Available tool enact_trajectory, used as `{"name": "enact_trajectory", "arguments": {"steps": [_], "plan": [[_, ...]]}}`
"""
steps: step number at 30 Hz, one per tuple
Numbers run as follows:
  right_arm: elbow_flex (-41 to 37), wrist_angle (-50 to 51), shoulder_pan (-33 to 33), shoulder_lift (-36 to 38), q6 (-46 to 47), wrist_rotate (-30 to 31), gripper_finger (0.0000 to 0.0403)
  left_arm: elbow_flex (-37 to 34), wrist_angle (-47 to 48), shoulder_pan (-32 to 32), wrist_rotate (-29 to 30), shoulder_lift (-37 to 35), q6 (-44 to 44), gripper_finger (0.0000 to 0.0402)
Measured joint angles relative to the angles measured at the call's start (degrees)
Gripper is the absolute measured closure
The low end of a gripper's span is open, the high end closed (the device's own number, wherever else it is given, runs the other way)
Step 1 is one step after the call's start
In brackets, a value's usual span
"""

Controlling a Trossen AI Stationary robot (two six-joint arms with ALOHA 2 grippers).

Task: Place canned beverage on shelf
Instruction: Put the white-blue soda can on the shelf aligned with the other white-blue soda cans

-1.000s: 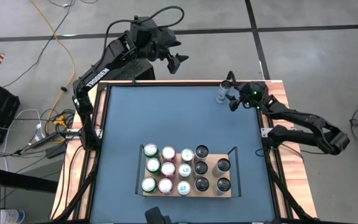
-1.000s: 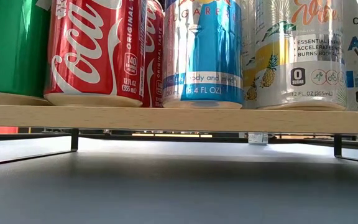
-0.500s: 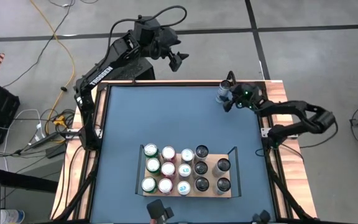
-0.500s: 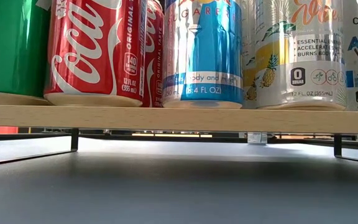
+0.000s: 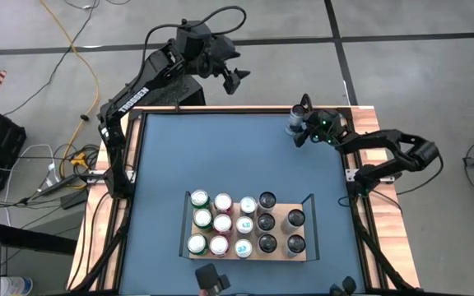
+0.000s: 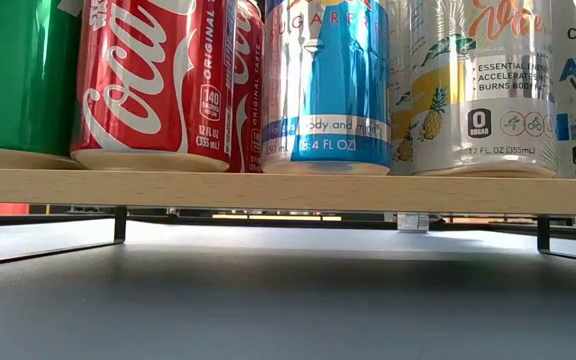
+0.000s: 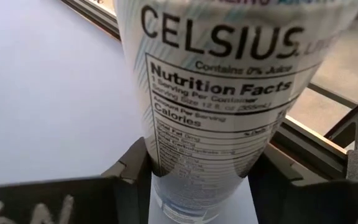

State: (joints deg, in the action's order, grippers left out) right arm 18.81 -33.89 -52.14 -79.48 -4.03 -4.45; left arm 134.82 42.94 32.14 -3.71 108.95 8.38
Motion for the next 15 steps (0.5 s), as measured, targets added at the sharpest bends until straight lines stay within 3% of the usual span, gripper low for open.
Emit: {"name": "enact_trajectory", "arguments": {"steps": [6, 11, 15], "plan": [[0.0, 0.3, 0.1, 0.3, 2.2, 0.1, 0.0220, 0.0, 0.1, 0.0, -0.9, 0.0, 0.0, 0.0072], [-0.1, 4.0, 2.1, 3.8, 2.3, 0.4, 0.0220, 0.0, 0.1, 0.6, -12.6, 0.9, -0.7, 0.0072], [1.8, 13.2, 4.2, 9.2, 0.6, 0.9, 0.0220, 0.0, 0.8, 0.9, -14.3, 2.9, 0.1, 0.0072]]}}
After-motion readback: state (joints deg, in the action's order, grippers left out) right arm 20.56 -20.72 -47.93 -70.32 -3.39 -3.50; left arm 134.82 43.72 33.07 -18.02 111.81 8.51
